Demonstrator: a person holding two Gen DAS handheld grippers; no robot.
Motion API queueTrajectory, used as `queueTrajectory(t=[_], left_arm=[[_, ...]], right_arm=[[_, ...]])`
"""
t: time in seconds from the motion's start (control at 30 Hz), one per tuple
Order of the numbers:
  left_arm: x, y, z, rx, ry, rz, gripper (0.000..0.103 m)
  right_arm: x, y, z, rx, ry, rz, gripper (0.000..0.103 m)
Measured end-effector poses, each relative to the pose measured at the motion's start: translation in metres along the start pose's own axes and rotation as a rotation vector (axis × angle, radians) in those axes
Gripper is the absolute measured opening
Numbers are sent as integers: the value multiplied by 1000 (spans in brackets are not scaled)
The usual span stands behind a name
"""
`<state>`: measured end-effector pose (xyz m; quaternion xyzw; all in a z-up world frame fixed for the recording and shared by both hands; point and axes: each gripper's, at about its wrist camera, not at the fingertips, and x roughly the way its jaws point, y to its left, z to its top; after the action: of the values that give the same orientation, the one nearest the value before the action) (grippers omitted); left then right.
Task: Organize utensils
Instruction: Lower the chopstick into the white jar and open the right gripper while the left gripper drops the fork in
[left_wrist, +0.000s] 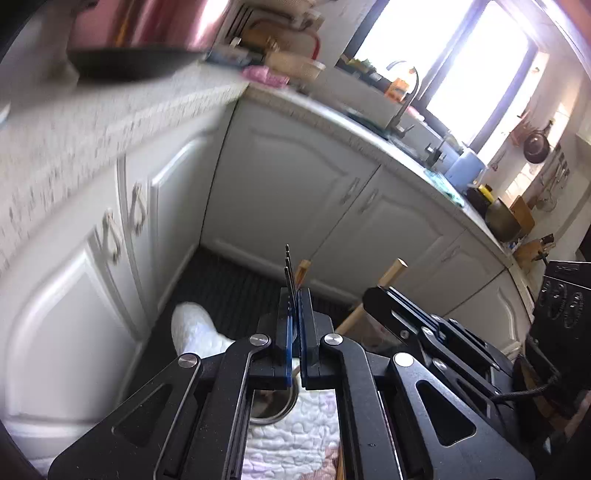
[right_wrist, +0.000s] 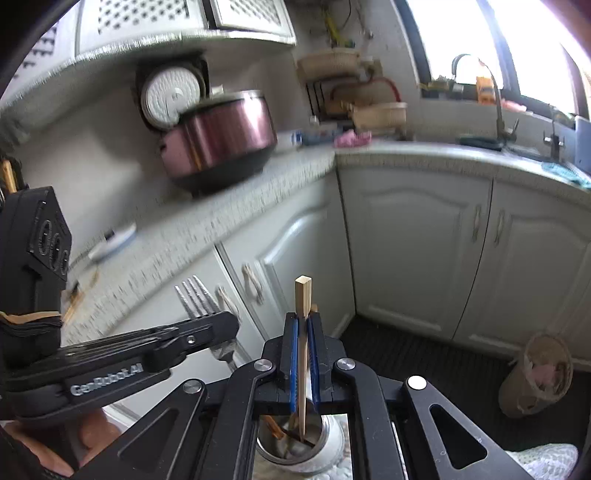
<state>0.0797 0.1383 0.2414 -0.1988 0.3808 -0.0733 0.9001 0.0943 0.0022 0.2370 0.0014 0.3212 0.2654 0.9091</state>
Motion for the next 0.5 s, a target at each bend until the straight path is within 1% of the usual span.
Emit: queueTrajectory(t=[0.13, 0.3, 0.37, 0.43, 0.47, 0.5], left_arm=[[15, 9, -17, 2, 40, 18, 1], [29, 18, -36, -24, 84, 24, 1], [31, 21, -42, -34, 91, 31, 1], [29, 21, -45, -33, 80, 33, 1], [29, 21, -45, -30, 78, 33, 1], [27, 20, -47, -25, 74, 34, 1]], right_arm=[[21, -8, -17, 8, 71, 11, 5], [40, -15, -37, 23, 158, 35, 5], [41, -20, -42, 33, 176, 39, 5], [39, -24, -44, 48, 190, 42, 5], [36, -26, -45, 58, 193, 44, 7], [31, -28, -46, 65, 193, 46, 14]])
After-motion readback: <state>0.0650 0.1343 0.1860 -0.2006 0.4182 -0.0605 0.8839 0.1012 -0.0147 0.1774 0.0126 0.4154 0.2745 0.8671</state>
